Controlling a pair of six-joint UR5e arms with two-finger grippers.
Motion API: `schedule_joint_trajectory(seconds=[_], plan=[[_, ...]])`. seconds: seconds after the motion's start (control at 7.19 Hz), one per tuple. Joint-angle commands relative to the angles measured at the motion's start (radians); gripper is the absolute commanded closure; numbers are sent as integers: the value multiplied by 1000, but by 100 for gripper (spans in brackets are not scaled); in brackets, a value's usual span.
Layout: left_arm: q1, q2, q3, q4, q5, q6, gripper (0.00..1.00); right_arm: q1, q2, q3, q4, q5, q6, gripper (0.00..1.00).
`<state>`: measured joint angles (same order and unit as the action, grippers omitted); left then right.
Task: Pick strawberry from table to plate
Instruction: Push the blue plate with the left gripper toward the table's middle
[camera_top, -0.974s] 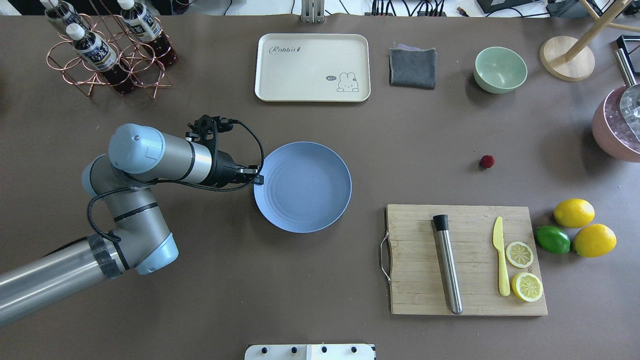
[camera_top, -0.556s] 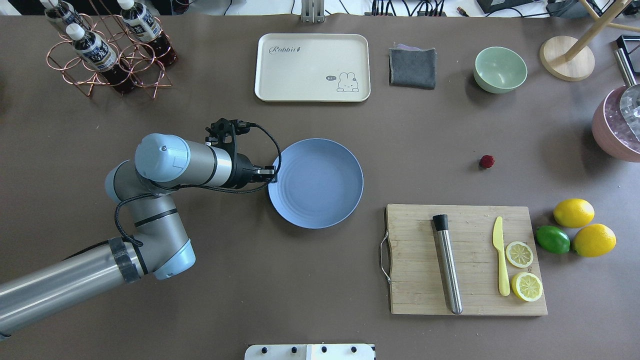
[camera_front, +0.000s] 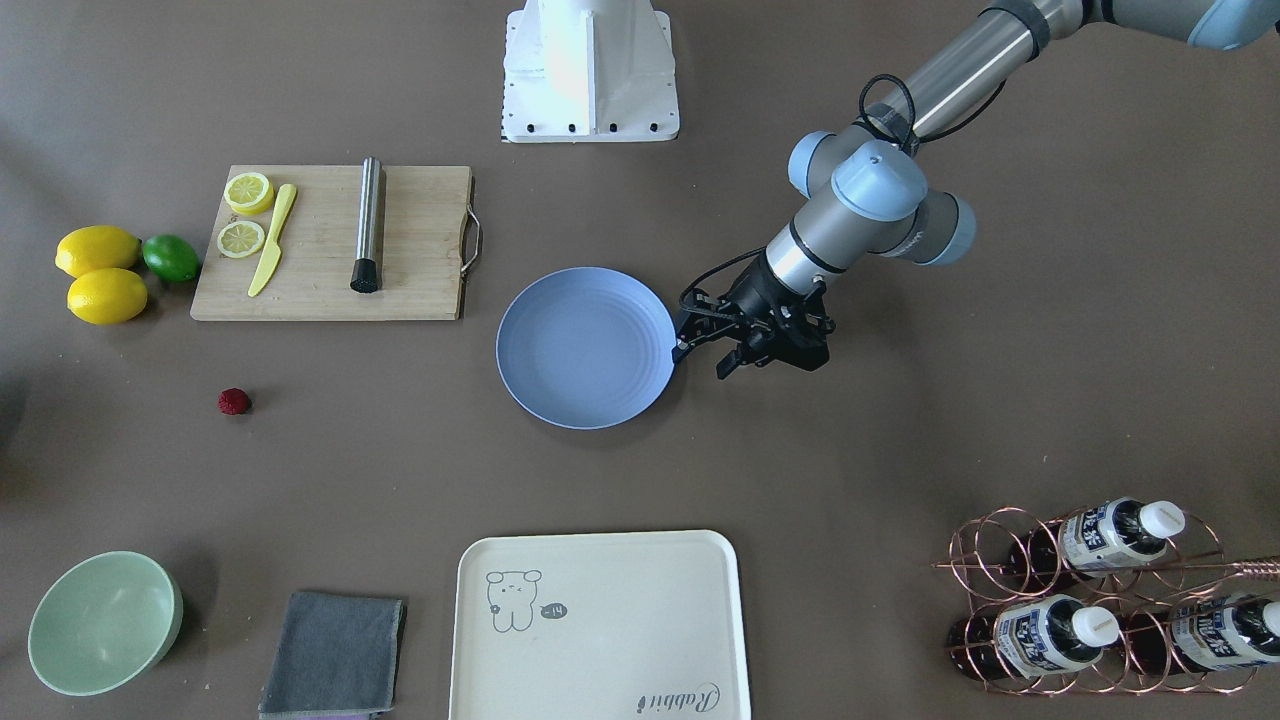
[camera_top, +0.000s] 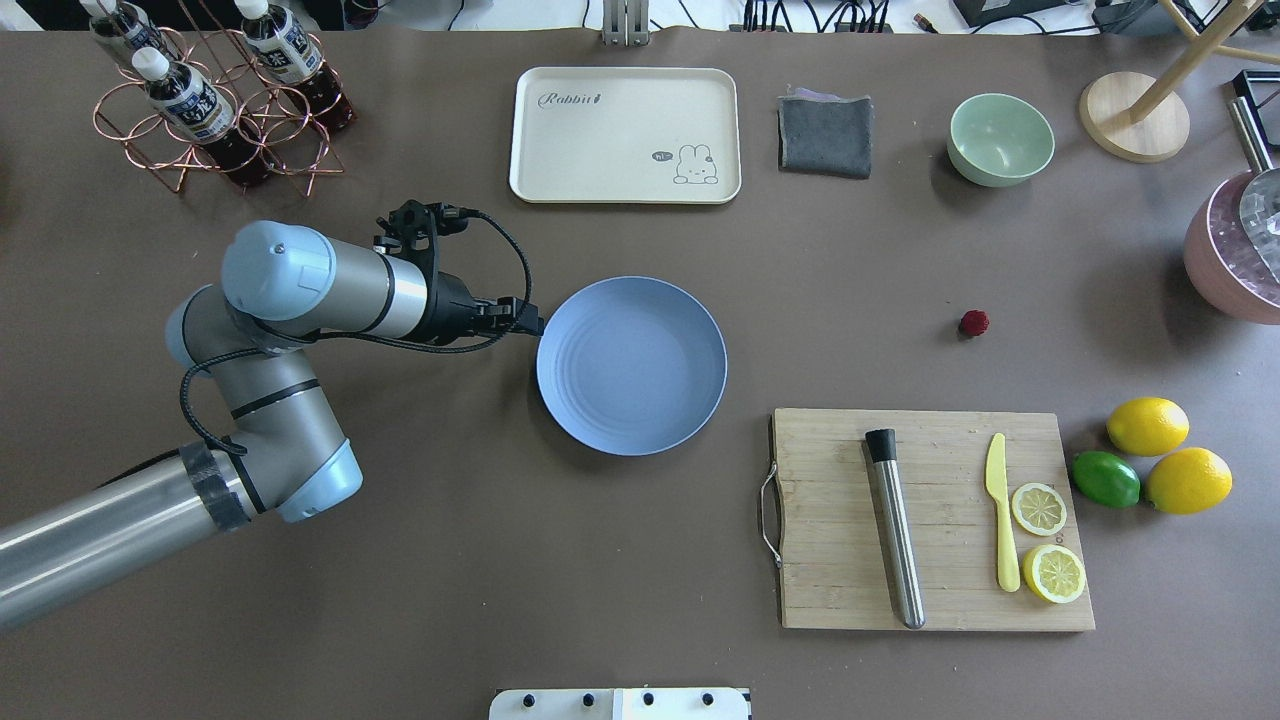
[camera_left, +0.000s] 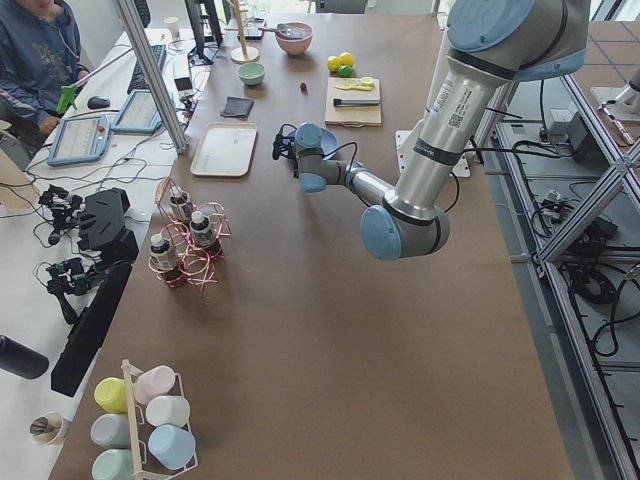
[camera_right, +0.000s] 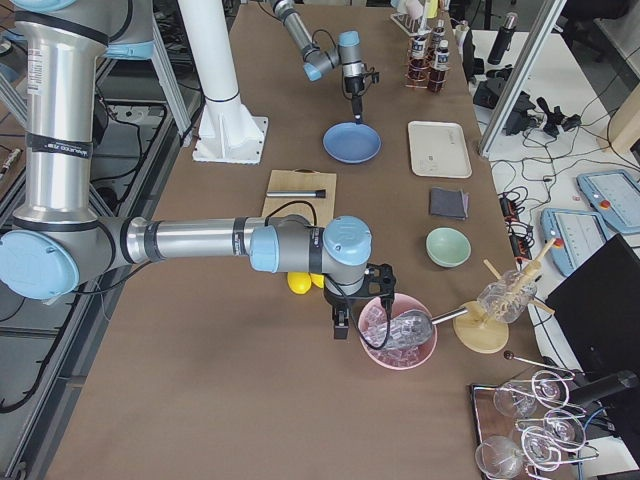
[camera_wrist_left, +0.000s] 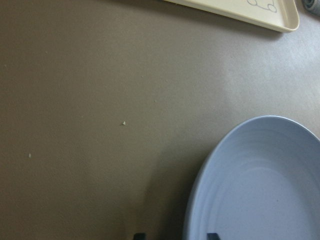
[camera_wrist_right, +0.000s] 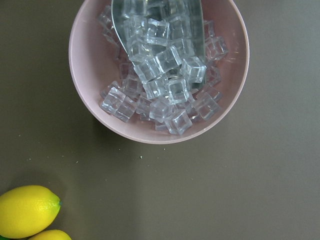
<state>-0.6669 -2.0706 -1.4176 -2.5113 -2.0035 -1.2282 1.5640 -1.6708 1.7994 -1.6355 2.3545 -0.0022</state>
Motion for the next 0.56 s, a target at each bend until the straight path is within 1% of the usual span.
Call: schedule_joint_trajectory(seconds=[0.0,0.14,0.28,0.42], plan=[[-174,119,-84,55,-178,195,2,-50,58,12,-1,15,72,0],[-266,157,-86,95,-260,355,1,-102,92,17,0,15,173,0],[-343,211,-84,133,-291,524,1,-161,138,20,0,12,268,0],[-403,265,-84,213,-293,741,0,-215,182,21,0,12,371,0]])
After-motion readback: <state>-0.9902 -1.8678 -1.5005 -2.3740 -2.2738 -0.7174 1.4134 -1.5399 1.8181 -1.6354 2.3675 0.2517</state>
